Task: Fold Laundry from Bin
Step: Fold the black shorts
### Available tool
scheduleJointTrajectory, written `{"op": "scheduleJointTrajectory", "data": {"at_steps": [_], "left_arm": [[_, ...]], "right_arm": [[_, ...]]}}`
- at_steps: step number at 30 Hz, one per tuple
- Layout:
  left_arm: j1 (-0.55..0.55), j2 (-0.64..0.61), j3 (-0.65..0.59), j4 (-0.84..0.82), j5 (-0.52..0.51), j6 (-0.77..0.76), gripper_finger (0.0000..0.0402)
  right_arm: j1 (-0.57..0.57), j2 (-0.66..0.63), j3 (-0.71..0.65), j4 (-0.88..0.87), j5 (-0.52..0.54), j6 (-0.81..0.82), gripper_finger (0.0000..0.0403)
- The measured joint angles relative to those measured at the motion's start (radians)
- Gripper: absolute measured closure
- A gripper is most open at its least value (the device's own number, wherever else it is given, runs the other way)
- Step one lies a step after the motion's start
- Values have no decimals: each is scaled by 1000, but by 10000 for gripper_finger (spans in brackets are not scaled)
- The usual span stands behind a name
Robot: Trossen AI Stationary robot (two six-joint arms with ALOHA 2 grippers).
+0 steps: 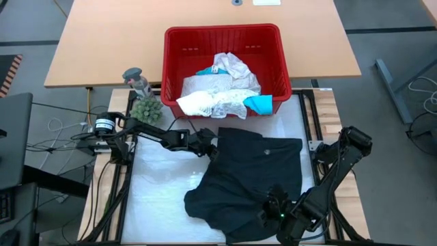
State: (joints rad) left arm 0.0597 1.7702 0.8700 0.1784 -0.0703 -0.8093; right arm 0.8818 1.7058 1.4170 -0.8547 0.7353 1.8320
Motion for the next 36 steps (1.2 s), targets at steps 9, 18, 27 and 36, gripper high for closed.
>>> {"op": "scheduleJointTrajectory", "data": {"at_steps": [9,18,27,36], "left_arm": [[-10,-26,0,-19,73,-12,401],[-16,-190,0,-290,-36,40,401],[-36,-428,-59,-594,-199,53,401],[-49,-630,-143,-534,-115,-37,393]], "right_arm": [[0,0,0,-8,0,-8,377],[-37,0,0,-54,-1,-8,375],[-98,0,0,-40,-1,-96,373],[-172,10,0,3,-50,-237,356]]}}
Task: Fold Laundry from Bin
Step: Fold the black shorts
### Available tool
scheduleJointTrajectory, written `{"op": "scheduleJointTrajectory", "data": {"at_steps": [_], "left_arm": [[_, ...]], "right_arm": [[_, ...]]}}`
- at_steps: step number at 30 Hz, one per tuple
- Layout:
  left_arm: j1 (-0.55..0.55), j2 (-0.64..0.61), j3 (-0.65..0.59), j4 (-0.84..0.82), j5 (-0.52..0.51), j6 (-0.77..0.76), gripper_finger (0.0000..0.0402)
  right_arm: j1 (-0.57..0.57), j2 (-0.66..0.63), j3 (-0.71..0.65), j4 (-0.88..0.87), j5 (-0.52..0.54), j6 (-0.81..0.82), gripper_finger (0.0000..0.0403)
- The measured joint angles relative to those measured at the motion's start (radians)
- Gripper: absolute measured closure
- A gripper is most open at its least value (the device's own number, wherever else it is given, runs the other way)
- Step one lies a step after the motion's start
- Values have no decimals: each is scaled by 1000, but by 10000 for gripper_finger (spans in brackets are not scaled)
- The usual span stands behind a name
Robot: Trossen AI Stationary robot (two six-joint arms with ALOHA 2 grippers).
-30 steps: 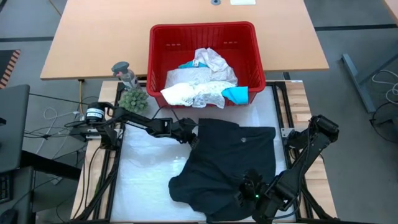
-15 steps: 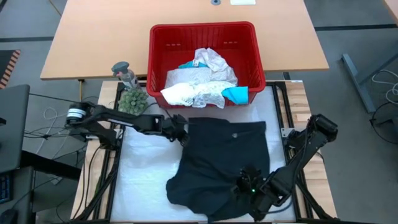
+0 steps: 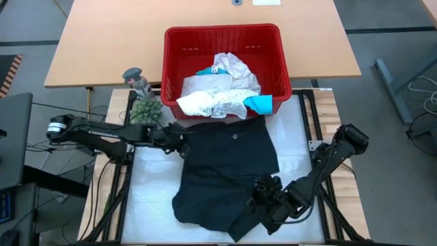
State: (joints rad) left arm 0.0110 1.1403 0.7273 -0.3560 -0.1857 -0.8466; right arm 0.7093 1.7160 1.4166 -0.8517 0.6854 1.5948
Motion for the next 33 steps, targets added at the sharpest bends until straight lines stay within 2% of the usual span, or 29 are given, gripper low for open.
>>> {"op": "scheduleJointTrajectory", "data": {"at_steps": [4,6,9,12,16,21,33], "left_arm": [[-9,-75,0,43,-10,51,357],[-9,-121,0,34,-11,53,331],[-9,-186,0,27,-11,76,290],[-9,-246,2,17,-11,110,251],[-9,-305,1,-8,-16,116,211],[-9,-340,1,-78,-12,101,194],[-9,-342,0,-141,17,94,193]], "right_arm": [[-66,30,0,183,-120,-251,326],[-90,43,1,256,-220,-331,306],[-96,82,1,288,-383,-417,275],[-50,127,1,316,-478,-562,252],[14,177,26,321,-509,-774,242],[58,243,55,314,-507,-964,240],[46,391,199,309,-528,-1150,240]]}}
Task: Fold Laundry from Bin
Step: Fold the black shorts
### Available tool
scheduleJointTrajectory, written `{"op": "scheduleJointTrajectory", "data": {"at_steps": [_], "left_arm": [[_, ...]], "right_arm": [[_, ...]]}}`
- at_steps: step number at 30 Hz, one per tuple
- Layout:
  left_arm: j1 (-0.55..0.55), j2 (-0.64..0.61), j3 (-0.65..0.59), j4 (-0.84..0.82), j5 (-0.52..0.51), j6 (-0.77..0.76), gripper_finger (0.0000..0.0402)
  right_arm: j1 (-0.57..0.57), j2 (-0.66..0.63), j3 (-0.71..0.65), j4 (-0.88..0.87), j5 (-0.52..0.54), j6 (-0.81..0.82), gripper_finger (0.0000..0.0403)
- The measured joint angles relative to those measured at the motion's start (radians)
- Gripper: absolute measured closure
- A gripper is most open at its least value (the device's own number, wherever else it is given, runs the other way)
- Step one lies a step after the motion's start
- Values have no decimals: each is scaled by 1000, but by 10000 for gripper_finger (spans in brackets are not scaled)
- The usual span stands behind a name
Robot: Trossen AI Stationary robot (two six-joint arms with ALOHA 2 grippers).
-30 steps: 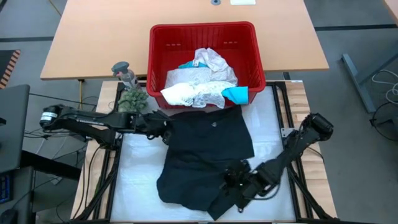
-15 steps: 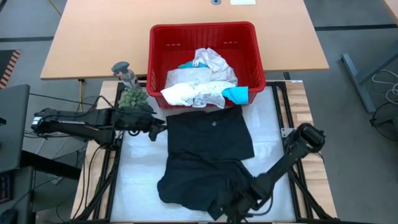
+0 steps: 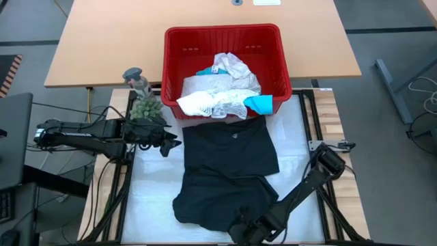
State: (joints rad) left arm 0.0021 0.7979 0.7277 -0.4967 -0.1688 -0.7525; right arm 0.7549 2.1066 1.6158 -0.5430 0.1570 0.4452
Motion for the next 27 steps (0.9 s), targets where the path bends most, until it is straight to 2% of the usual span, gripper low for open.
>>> {"op": "scheduleJointTrajectory", "data": {"at_steps": [6,19,27], "left_arm": [[0,0,0,-19,0,0,193],[0,0,0,-30,-3,-8,193],[0,0,0,-30,-3,-19,193]], "right_arm": [[6,26,8,-14,-32,21,240],[22,26,9,-88,-10,20,240],[25,26,-13,-75,-2,18,240]]}}
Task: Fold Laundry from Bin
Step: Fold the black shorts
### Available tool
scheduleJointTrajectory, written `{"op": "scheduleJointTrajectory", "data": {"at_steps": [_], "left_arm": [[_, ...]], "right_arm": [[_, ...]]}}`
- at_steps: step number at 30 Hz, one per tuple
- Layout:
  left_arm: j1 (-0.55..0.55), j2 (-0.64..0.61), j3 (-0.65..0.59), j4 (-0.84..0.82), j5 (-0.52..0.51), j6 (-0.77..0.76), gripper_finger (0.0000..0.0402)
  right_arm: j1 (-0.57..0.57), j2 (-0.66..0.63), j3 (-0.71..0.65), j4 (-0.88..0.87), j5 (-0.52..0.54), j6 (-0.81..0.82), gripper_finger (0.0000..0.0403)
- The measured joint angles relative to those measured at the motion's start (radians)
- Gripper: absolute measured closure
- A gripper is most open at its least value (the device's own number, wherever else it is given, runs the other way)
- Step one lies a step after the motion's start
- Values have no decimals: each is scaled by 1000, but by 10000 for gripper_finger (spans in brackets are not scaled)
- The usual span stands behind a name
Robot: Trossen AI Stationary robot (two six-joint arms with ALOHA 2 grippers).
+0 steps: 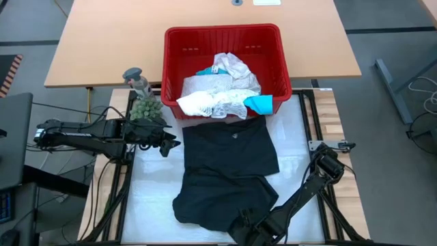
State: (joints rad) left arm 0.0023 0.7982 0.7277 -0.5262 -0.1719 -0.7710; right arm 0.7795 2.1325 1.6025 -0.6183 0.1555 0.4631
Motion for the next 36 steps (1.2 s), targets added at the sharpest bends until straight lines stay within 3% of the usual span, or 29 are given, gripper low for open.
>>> {"op": "scheduleJointTrajectory", "data": {"at_steps": [10,13,17,19,28,36], "left_arm": [[0,0,0,0,0,-2,193],[0,0,0,-1,0,-3,193],[0,0,0,-4,0,-4,193],[0,0,0,-3,-1,-4,193],[0,0,0,-4,-3,0,193],[0,0,0,-53,47,-11,193]], "right_arm": [[-2,19,-20,13,13,2,251],[-2,29,-20,25,11,0,289],[-5,27,-5,-5,11,74,377],[-12,25,27,-44,13,114,383],[-6,22,305,-414,27,268,382],[34,20,478,-864,-71,714,382]]}}
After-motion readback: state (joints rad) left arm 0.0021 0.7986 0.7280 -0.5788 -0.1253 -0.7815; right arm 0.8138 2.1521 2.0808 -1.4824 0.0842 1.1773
